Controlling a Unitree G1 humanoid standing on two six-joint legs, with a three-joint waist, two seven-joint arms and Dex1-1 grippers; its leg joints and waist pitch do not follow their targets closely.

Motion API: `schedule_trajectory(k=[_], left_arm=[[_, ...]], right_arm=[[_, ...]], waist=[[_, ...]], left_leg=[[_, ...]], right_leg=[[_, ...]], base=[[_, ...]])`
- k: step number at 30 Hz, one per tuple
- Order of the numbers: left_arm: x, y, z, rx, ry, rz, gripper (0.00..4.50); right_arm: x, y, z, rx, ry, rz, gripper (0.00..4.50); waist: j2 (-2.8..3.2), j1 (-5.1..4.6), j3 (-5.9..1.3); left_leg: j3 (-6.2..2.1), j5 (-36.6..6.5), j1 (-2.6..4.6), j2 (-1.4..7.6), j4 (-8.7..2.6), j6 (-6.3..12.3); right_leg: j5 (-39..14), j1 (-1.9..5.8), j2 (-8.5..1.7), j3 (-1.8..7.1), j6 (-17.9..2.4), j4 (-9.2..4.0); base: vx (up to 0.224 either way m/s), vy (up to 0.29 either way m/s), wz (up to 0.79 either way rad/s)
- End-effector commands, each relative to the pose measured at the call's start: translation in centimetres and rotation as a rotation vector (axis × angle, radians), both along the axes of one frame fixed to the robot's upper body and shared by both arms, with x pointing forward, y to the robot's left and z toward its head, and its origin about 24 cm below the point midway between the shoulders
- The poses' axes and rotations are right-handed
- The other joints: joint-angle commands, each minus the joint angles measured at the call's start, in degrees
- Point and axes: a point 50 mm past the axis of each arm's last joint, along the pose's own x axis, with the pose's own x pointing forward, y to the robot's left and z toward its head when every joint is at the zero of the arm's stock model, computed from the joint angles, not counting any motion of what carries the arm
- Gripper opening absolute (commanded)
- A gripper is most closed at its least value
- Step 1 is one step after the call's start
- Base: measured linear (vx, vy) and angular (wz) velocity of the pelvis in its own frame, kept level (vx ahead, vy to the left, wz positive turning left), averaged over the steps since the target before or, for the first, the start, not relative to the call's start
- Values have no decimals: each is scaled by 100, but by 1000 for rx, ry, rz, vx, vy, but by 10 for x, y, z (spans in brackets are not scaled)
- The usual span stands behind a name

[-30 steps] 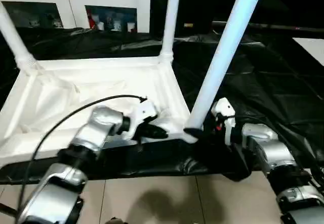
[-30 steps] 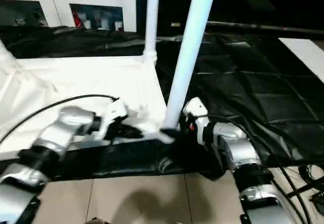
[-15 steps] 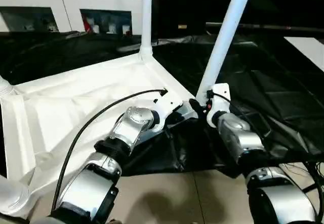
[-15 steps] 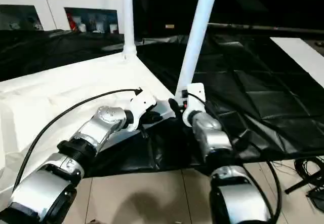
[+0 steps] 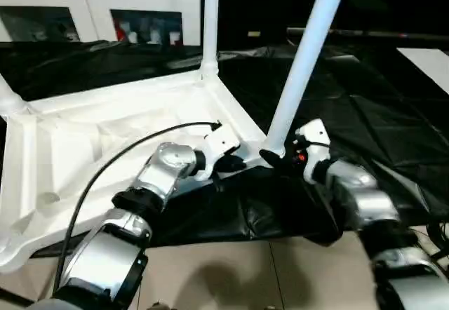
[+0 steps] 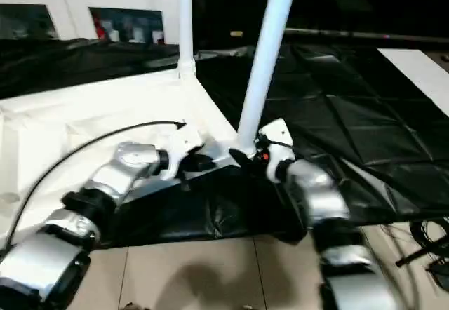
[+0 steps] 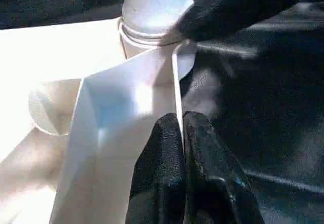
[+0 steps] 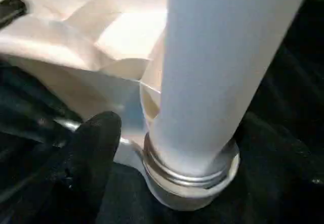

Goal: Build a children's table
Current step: Rotate leg to tighten

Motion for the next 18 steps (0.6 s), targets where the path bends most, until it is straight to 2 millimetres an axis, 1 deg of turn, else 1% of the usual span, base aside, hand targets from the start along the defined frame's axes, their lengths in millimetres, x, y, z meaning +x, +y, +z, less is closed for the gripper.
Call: schedule_trajectory(k=[1,2,3,4,5,6,7,8,9,10,12,13,16,17,18], left_arm=[[-7,3,-4,-23,20,-63,0],[-8,6,-3,-30,31,-97,0],[-11,9,-2,-33,49,-133,0],[-13,13,-1,-32,65,-172,0],[-15,14,-1,-29,68,-193,0],[-16,15,0,-26,74,-215,0],[-17,16,0,-25,79,-225,0],[-19,17,0,-24,89,-241,0],[-19,17,0,-24,90,-242,0],[-20,17,0,-25,97,-249,0],[-22,18,-1,-26,111,-267,0],[-24,18,0,-30,118,-279,0],[-26,18,0,-38,131,-300,0],[-27,18,0,-40,132,-307,0],[-27,18,1,-43,134,-311,0]], right_arm=[[-6,-1,3,-25,-11,91,378],[-10,-8,4,-41,-5,119,378],[-14,-14,5,-48,4,149,378],[-19,-19,8,-45,17,182,378],[-21,-21,9,-41,23,196,378],[-23,-22,11,-33,33,219,378],[-24,-22,13,-28,39,232,378],[-26,-22,14,-26,46,255,378],[-26,-22,15,-26,46,257,378],[-27,-22,16,-26,50,271,378],[-27,-22,16,-29,58,284,378],[-27,-20,15,-29,64,296,378],[-27,-16,14,-29,69,310,378],[-26,-14,13,-32,70,311,378],[-26,-11,12,-33,75,317,378]], waist=[[-40,22,-360],[-21,16,-360],[-37,39,-365],[-35,40,-358],[-37,41,-356],[-32,48,-356],[-22,44,-351],[-41,44,-346],[-27,51,-342],[-31,58,-339],[-45,82,-339],[-55,85,-339],[-52,87,-338],[-68,88,-337],[-59,88,-336]], left_leg=[[-66,-1162,65,161,-345,468],[-60,-1109,49,154,-342,497],[-60,-1116,52,150,-340,522],[-59,-1085,56,164,-344,557],[-60,-1085,50,159,-343,571],[-57,-1113,65,163,-341,582],[-60,-1144,69,170,-351,569],[-54,-1225,73,178,-351,538],[-61,-1271,82,190,-361,495],[-56,-1317,99,196,-361,460],[-53,-1313,103,196,-359,419],[-55,-1277,91,192,-362,400],[-56,-1236,87,186,-364,372],[-55,-1231,85,186,-363,371],[-57,-1243,86,184,-365,358]], right_leg=[[-967,278,-286,230,-1285,-443],[-821,273,-285,240,-1361,-413],[-796,293,-282,232,-1371,-416],[-717,284,-288,240,-1436,-404],[-721,289,-280,237,-1448,-403],[-751,280,-279,237,-1463,-407],[-793,275,-275,235,-1466,-407],[-907,266,-277,233,-1458,-416],[-1002,265,-283,233,-1449,-416],[-1066,245,-287,237,-1445,-423],[-1125,239,-297,242,-1427,-424],[-1130,245,-302,242,-1422,-419],[-1144,245,-301,244,-1385,-418],[-1155,243,-301,242,-1377,-420],[-1190,242,-304,242,-1358,-423]], base=[[0,0,0],[0,0,0],[0,0,0],[0,0,0],[0,0,0],[0,0,0],[0,0,0],[0,0,0],[0,0,0],[0,0,0],[0,0,0],[0,0,0],[0,0,0],[0,0,0],[0,0,0]])
